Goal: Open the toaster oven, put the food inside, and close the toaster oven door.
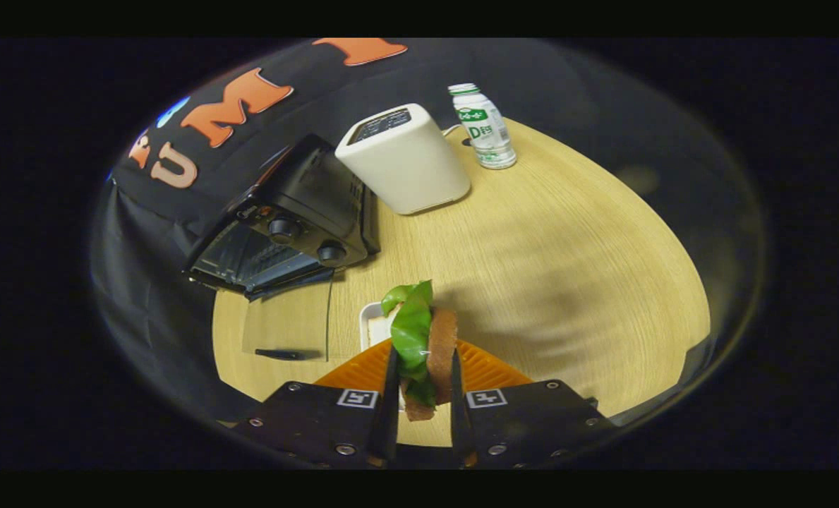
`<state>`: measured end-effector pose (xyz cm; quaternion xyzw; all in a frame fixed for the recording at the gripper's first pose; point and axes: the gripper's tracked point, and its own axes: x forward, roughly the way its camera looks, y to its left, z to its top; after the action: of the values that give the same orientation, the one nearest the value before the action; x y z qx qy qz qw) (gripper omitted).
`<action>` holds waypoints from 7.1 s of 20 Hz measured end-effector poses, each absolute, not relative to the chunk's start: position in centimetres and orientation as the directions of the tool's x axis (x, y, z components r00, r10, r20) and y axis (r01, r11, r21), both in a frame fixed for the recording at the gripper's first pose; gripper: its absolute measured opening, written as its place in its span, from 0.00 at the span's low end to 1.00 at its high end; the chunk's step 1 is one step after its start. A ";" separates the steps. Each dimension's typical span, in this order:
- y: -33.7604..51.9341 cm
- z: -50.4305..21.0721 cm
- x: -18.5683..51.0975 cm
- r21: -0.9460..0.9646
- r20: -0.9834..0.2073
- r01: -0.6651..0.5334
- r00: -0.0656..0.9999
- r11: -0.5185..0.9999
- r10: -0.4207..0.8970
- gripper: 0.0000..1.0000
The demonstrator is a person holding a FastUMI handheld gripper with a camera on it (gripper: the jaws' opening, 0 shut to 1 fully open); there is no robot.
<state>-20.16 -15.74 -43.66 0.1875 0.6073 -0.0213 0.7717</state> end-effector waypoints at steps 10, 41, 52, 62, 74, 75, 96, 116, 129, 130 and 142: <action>-12.5 -37.0 -17.4 0.407 -0.868 0.319 0.426 0.856 0.254 0.25; 11.3 -48.4 -0.9 0.735 -0.657 0.530 0.712 0.424 0.249 0.25; 9.8 -49.6 -0.5 0.525 -0.706 0.455 0.705 0.719 0.070 0.42; 8.3 -48.1 -2.5 0.254 -0.781 0.302 0.624 0.919 0.010 0.84; 10.1 -44.9 -14.8 0.153 -0.865 -0.056 0.476 0.987 0.161 0.85; 10.2 -45.1 -15.8 0.140 -0.875 -0.079 0.457 0.987 0.160 0.85; 12.3 -50.6 -24.5 0.105 -0.962 -0.189 0.230 0.976 0.148 0.77; 12.6 -48.1 -23.3 0.068 -0.966 -0.209 0.233 0.976 0.117 0.75; 12.9 -39.4 -14.1 -0.137 -0.813 -0.301 0.578 0.944 0.066 0.74; 12.6 -39.1 -13.2 -0.184 -0.794 -0.310 0.607 0.933 0.045 0.75; 12.5 -37.6 -4.5 -0.219 -0.682 -0.235 0.731 0.947 0.023 0.79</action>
<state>-4.48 12.52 -37.62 -0.1469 0.3602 0.0702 0.9186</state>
